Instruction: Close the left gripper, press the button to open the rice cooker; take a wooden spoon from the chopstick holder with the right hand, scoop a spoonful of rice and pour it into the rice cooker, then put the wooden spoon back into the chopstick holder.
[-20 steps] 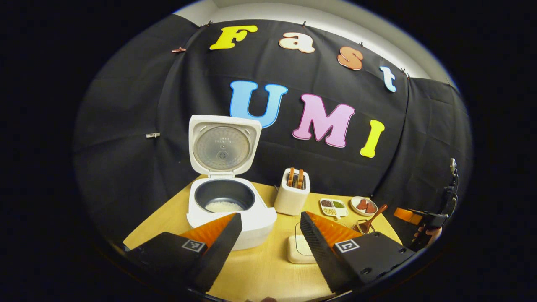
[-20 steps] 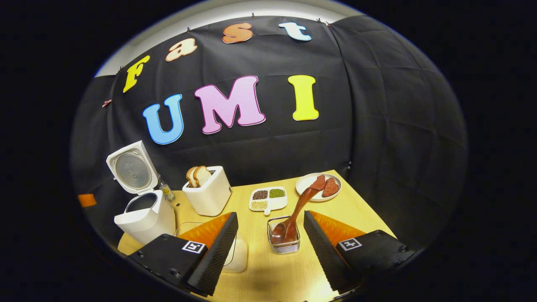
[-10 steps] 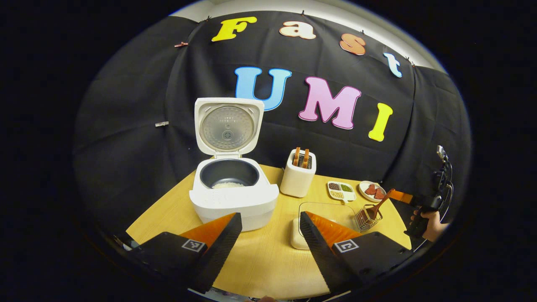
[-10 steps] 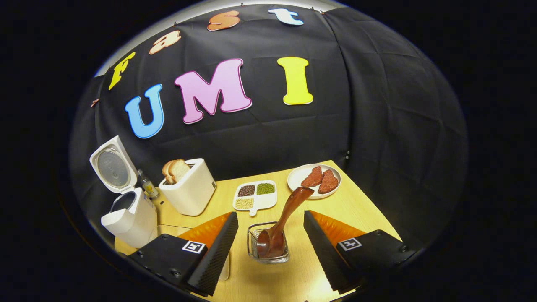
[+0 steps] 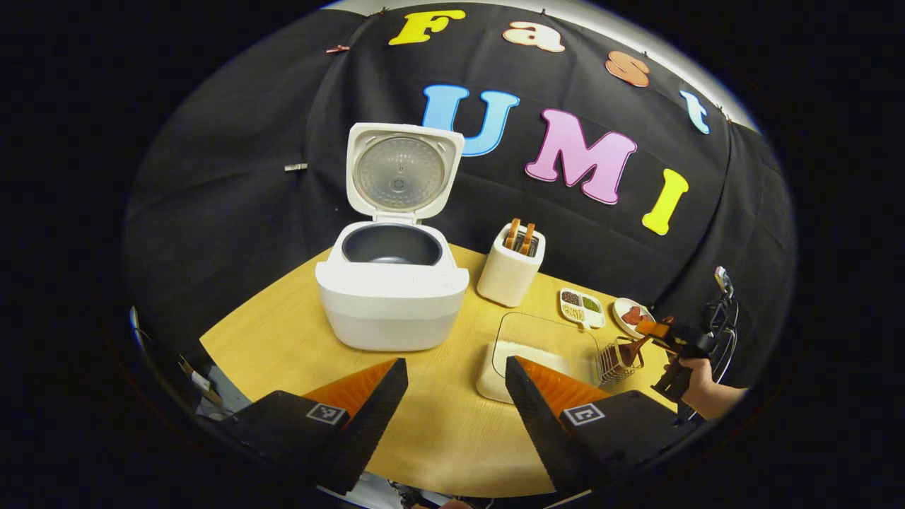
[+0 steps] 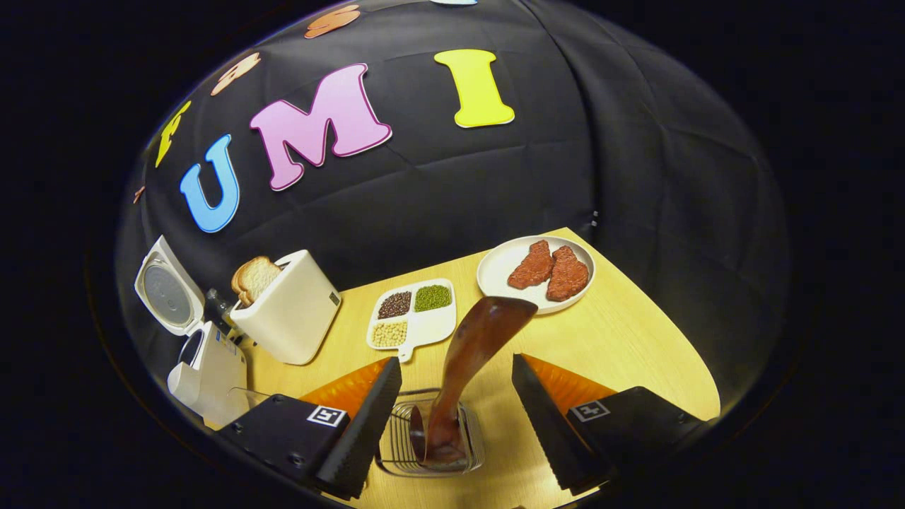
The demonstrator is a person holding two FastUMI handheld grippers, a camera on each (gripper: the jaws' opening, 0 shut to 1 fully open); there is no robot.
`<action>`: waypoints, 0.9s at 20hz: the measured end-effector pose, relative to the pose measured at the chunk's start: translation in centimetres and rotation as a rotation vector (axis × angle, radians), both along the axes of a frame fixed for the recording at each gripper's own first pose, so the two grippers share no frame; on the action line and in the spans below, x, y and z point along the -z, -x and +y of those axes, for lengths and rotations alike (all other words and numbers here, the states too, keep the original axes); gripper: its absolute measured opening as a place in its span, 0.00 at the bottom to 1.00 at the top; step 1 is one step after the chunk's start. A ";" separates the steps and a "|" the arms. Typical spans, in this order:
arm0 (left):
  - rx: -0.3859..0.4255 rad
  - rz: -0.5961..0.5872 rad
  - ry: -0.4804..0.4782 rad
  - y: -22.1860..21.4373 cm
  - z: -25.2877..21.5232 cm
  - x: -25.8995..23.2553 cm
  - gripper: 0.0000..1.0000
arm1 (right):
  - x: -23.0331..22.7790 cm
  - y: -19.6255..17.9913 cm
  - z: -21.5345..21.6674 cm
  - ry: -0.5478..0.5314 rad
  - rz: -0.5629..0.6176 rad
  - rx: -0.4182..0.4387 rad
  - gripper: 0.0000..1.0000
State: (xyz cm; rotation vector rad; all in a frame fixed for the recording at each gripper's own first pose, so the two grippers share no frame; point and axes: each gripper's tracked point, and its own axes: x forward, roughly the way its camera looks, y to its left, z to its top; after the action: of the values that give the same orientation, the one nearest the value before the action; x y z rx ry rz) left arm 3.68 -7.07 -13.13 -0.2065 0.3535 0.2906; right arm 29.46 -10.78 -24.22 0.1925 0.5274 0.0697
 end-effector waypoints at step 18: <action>0.069 -0.002 -0.032 1.5 -1.9 1.0 0.98 | -4.8 0.1 2.8 0.042 -0.073 -0.051 0.17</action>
State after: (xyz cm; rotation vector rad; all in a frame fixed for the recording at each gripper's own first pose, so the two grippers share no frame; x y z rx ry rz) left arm 2.22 -9.02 -14.12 -0.1628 0.3528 0.2275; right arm 29.36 -7.96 -19.44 0.1349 0.4611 0.1152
